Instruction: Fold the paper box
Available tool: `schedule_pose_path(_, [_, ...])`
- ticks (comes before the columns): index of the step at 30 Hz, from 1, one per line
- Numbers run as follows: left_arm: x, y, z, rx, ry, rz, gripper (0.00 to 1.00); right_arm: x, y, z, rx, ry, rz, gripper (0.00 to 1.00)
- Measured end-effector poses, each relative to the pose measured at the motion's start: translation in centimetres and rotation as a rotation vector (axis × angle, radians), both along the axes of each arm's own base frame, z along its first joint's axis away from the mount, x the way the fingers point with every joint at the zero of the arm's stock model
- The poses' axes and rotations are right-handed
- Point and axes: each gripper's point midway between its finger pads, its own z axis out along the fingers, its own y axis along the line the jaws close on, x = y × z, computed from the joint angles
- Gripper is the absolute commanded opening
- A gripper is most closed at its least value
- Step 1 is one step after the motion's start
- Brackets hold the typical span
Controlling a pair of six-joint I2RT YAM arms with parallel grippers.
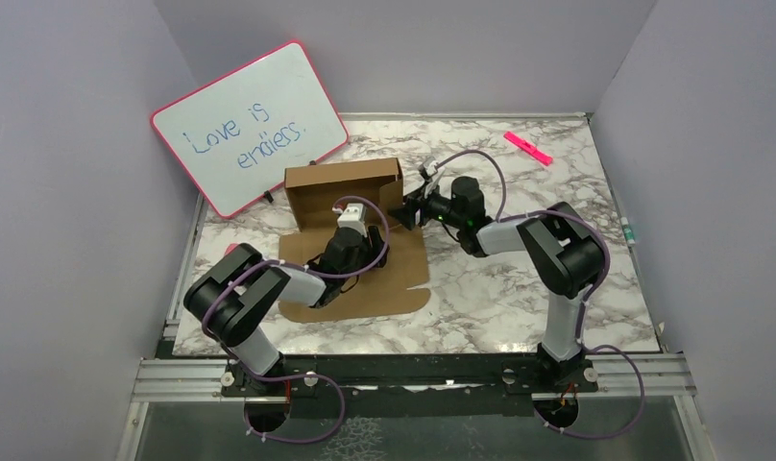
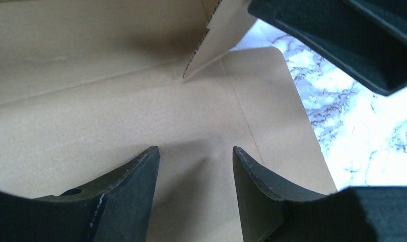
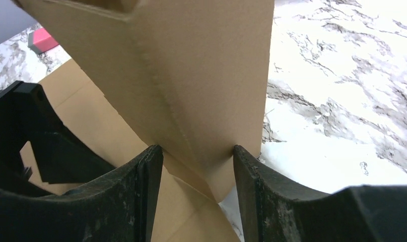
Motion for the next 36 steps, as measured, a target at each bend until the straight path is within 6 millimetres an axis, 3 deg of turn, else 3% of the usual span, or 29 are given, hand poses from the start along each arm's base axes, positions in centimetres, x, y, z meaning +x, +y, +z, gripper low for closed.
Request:
schedule_pose_path(9, [-3.2,0.2,0.9,-0.011,0.059,-0.06,0.63,0.4,0.6,-0.1,-0.014,-0.039,0.005,0.55])
schedule_pose_path(13, [-4.1,0.6,3.5,-0.026,0.046,-0.075,0.64,0.6,0.6,0.1,-0.021,-0.058,0.006,0.55])
schedule_pose_path(18, [-4.6,0.8,9.0,-0.053,-0.016,-0.1,0.65,0.8,0.8,0.5,-0.024,-0.079,0.011,0.55])
schedule_pose_path(24, [-4.7,1.0,17.9,-0.053,-0.114,-0.133,0.65,0.8,1.0,0.5,-0.024,-0.084,0.023,0.55])
schedule_pose_path(27, [-3.8,1.7,22.0,-0.017,-0.163,-0.111,0.65,1.1,1.1,0.6,-0.029,-0.097,0.03,0.55])
schedule_pose_path(31, [-1.0,3.7,27.0,0.043,-0.246,-0.034,0.65,1.2,1.3,0.6,-0.036,-0.108,0.041,0.55])
schedule_pose_path(34, [2.2,5.5,28.6,0.096,-0.265,0.035,0.68,1.2,1.5,0.8,-0.038,-0.117,0.054,0.55])
schedule_pose_path(36, [4.8,6.8,28.6,0.133,-0.25,0.077,0.71,1.2,1.6,0.8,-0.041,-0.123,0.06,0.56])
